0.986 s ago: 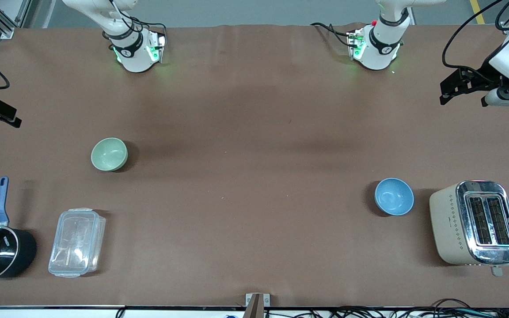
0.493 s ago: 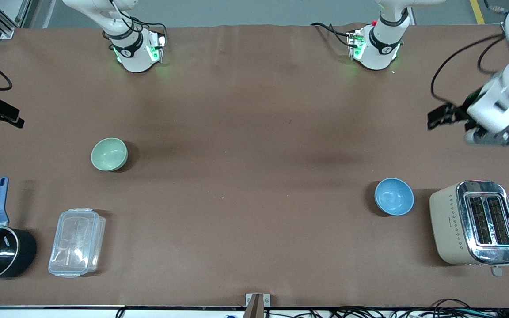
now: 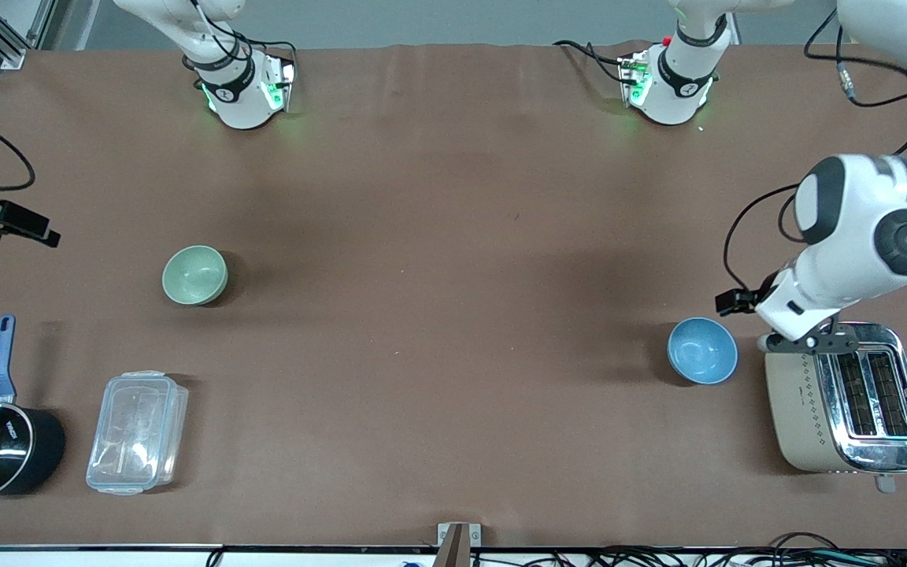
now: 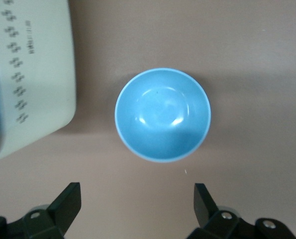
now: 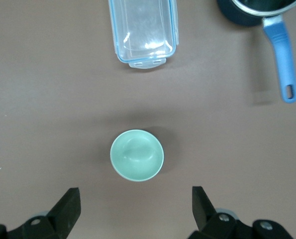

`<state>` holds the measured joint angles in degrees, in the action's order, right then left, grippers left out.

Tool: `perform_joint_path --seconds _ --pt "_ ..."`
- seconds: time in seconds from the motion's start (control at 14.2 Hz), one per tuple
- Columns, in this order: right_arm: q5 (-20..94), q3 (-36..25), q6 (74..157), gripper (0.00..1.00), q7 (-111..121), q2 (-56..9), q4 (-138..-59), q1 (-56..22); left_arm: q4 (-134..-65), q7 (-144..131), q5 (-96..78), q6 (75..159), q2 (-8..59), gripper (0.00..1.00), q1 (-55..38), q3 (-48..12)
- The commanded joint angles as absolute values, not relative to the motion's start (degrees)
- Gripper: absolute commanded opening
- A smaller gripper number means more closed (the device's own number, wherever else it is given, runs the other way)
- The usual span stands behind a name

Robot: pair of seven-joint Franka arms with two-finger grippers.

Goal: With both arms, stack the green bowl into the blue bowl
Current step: 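Grasp the blue bowl with the left gripper while the right gripper grasps the green bowl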

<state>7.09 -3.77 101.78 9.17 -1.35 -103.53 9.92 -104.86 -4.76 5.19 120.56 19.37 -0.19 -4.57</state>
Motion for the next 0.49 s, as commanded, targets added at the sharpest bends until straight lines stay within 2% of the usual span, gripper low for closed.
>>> perform_joint_path --seconds 0.0,0.14,0.42 --pt "16.7 -3.2 112.5 0.98 19.2 0.1 -117.9 15.7 -105.5 -5.8 6.9 124.6 21.9 1.0 -0.3 -4.5" --pt "20.6 -3.3 118.5 0.98 24.2 -0.1 -124.3 16.0 -105.5 -6.2 7.9 127.3 24.5 1.0 0.4 -4.5" --pt "21.0 -3.2 123.9 0.97 24.4 -6.1 -126.3 15.9 -105.6 -6.6 8.0 133.2 28.8 0.97 1.8 -4.5"
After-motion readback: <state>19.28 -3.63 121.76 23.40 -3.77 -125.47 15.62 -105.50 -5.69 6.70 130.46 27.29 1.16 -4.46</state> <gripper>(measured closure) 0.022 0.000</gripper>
